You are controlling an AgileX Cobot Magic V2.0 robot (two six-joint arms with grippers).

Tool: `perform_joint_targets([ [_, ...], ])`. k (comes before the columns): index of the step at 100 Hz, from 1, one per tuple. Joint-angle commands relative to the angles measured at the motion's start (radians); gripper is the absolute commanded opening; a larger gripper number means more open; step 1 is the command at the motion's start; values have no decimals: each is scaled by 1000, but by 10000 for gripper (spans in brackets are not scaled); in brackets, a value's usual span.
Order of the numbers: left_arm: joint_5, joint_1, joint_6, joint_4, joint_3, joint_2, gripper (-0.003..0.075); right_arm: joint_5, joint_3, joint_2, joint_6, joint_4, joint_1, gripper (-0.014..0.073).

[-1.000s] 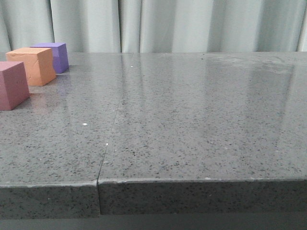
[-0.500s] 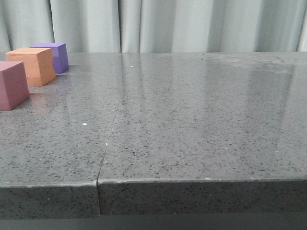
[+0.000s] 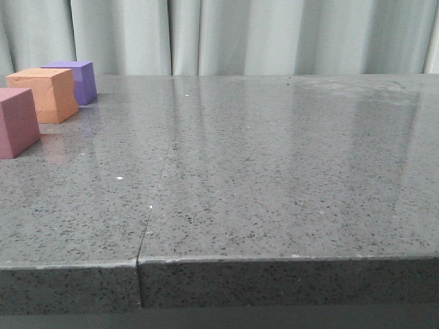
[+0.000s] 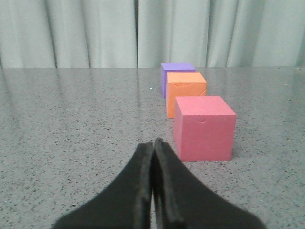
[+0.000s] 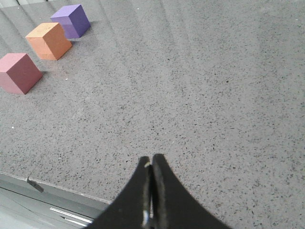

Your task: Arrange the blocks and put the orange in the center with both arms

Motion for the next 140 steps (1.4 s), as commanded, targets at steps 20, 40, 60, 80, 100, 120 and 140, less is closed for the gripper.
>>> perform_joint_targets([
  [20, -116, 38, 5, -26, 42, -61, -20, -79, -27, 8, -6, -1, -2, -68],
  [40, -116, 40, 19, -26, 42, -61, -20, -80, -27, 9, -6, -1, -2, -68],
  [60, -118, 40, 19, -26, 40, -61, -20, -80, -27, 9, -6, -1, -2, -68],
  [80, -118, 40, 19, -26, 40, -61, -20, -80, -27, 9, -6, -1, -2, -68],
  [100, -118, 40, 19, -26, 40, -61, -20, -80, -27, 9, -6, -1, -2, -68],
  [120, -118, 40, 19, -26, 40, -61, -20, -80, -27, 9, -6, -1, -2, -68],
  [140, -118, 40, 19, -26, 40, -61, -20, -80, -27, 9, -6, -1, -2, -68],
])
